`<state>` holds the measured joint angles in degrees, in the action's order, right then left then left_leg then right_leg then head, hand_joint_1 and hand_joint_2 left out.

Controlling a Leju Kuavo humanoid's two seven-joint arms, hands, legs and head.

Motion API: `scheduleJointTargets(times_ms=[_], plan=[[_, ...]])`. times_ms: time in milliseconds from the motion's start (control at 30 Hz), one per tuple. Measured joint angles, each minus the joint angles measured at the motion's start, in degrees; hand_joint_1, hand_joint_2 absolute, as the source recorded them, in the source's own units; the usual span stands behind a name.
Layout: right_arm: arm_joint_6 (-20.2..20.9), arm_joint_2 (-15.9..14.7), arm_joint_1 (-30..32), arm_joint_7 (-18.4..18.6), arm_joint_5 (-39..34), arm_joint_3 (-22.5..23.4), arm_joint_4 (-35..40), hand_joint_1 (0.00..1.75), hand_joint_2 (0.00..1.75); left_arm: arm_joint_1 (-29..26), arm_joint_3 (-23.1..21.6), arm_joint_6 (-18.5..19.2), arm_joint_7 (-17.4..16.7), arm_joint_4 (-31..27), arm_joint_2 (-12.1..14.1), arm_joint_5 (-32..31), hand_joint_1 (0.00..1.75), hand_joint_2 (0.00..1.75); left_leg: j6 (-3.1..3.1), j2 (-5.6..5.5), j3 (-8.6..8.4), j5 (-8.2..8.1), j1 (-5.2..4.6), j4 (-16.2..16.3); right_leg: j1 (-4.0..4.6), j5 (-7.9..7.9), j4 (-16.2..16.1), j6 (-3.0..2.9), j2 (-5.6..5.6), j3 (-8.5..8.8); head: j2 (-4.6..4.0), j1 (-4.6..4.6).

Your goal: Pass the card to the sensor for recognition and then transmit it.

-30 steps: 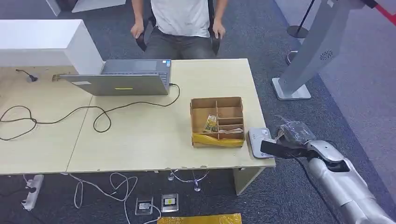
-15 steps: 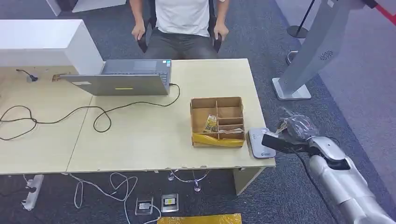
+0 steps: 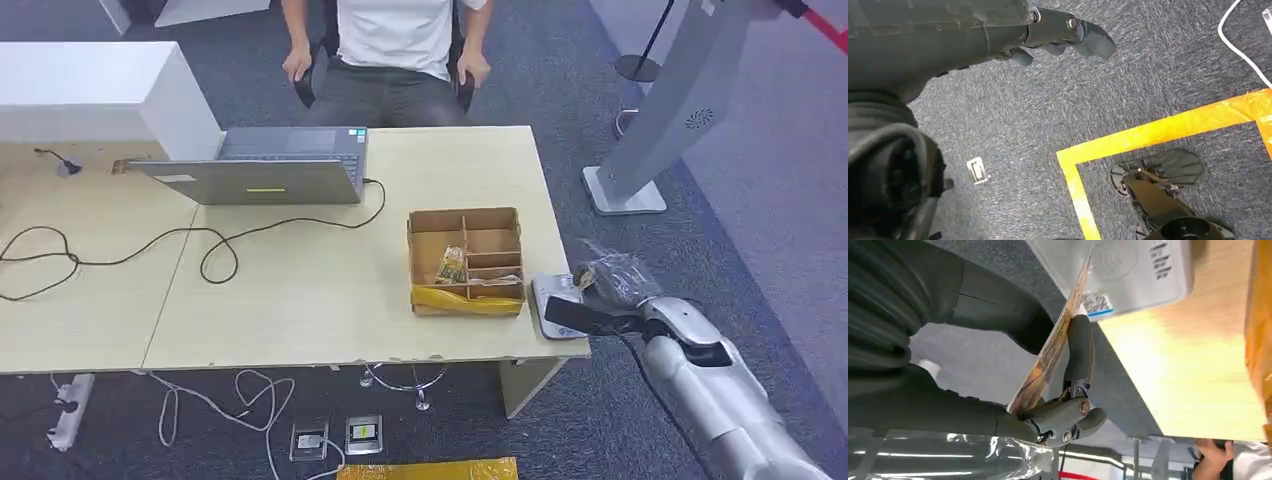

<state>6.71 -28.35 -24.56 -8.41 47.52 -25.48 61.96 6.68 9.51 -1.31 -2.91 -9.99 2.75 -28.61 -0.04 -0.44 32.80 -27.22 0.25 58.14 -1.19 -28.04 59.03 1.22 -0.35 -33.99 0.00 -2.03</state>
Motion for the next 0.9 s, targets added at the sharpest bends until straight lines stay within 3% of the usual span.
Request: scheduleJointTargets(times_ms=[800,900], plan=[[1.7,2.7,1.3,1.1,-0.8,-3.3,2.3,1.75,1.75,0.0,0.0,0.1,0.0,0.0,-0.1,-0.8,0.0,0.0,0.0,0.01,-0.03,0.0,0.0,0.0,0.0,0.0,0.0,0.0,0.03,0.0,0.0,0.0],[0.2,2.9,1.9,4.4,-1.1,-3.7,2.6,1.75,1.75,0.0,0.0,0.1,0.0,0.0,-0.1,-1.0,0.0,0.0,0.0,0.01,-0.05,0.0,0.01,0.0,0.01,0.0,0.0,0.0,0.02,0.03,0.0,0.0]])
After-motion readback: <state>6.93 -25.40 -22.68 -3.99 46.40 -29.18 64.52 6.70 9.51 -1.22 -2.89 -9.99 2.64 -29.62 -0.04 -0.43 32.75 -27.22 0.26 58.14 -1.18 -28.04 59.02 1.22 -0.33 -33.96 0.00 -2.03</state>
